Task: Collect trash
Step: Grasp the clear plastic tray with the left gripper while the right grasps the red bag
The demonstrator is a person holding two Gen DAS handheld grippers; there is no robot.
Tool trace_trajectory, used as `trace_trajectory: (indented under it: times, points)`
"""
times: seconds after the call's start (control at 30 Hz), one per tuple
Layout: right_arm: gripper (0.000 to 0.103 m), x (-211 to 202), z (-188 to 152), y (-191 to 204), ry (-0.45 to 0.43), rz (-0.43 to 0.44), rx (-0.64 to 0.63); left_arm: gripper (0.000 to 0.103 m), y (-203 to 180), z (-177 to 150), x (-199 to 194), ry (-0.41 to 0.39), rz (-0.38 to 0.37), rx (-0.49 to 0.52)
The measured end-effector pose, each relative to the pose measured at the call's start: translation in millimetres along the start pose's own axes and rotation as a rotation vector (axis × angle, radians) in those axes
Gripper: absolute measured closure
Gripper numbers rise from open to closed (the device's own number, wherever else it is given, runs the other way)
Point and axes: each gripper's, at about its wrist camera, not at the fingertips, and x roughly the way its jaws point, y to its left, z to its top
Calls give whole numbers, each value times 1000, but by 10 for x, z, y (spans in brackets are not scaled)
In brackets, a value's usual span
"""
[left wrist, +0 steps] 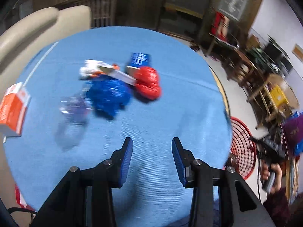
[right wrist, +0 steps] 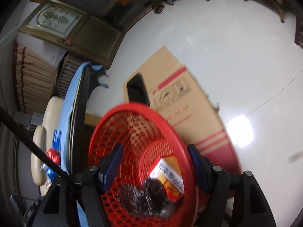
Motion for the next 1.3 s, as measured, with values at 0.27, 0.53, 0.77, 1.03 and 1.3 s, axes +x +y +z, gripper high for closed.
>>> trace_trajectory:
  times: [0.27,0.53,0.77,1.03,1.3]
  points:
    - [30,-614,203,406,-263,-154,-117,37,897,-33,-373,-103,180,-126]
    - [30,-512,32,1746,-170,90,-378,37,1306,-70,-238,-94,167,-223]
    - [30,332,-472,2784,99,260,-471,37,1163,119,16,-77,99,-212]
    - [30,1251,-865,3790,263,225,-464,36,1191,347,260,-64,95,-110]
    - [30,1813,-968,4089,252,110,-551,36,1295,194,339,-71,-31,-33]
